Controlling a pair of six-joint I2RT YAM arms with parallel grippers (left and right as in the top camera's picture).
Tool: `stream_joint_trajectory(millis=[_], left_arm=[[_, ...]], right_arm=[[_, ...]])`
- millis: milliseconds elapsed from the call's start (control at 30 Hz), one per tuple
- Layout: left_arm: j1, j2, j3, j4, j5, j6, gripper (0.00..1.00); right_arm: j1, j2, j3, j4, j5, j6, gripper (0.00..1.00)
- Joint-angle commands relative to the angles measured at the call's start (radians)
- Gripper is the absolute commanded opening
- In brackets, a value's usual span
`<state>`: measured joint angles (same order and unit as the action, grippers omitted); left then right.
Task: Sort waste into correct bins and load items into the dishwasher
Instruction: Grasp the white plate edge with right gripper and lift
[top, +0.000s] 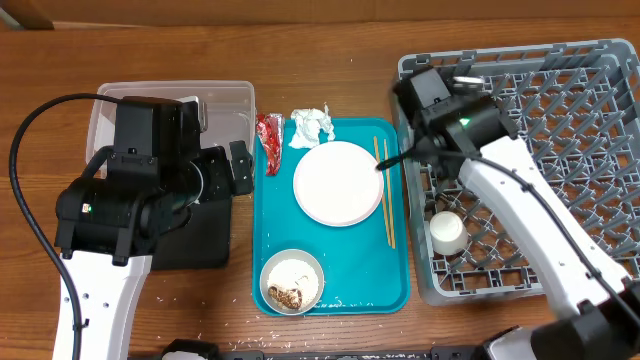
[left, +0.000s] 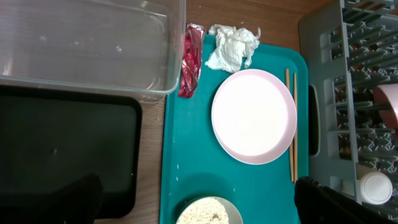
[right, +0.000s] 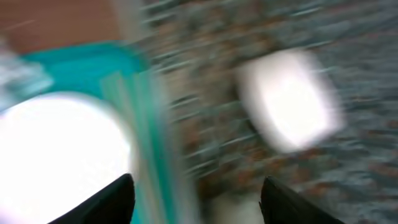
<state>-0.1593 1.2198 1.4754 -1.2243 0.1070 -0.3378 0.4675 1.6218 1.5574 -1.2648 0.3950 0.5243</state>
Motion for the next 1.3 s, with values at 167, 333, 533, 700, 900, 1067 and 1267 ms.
stream_joint_trajectory(millis=[167, 333, 533, 700, 900, 1067, 1267], left_arm=[[0.002, 0.004, 0.011, 0.002, -0.011, -0.006, 1.00], [0.002, 0.004, 0.011, 0.002, -0.011, -0.006, 1.00], [0.002, 0.004, 0.011, 0.002, -0.011, -0.006, 1.00], [0.002, 0.004, 0.011, 0.002, -0.011, -0.006, 1.00], [0.002, 0.004, 0.011, 0.002, -0.011, -0.006, 1.00], [0.002, 0.004, 0.011, 0.002, -0.011, -0.006, 1.00], [0.002, 0.004, 0.011, 0.002, -0.011, -0.006, 1.00]], right_arm=[[0.113, 0.034, -0.142, 0.110, -0.525, 0.253, 0.68], [0.139, 0.052, -0.333, 0.276, -0.533, 0.452, 0.67], [0.137, 0.082, -0.491, 0.463, -0.554, 0.554, 0.59], [0.137, 0.136, -0.513, 0.537, -0.555, 0.596, 0.55], [0.137, 0.203, -0.513, 0.566, -0.557, 0.640, 0.27], [0.137, 0.201, -0.504, 0.560, -0.554, 0.628, 0.04], [0.121, 0.184, -0.438, 0.521, -0.552, 0.540, 0.04]])
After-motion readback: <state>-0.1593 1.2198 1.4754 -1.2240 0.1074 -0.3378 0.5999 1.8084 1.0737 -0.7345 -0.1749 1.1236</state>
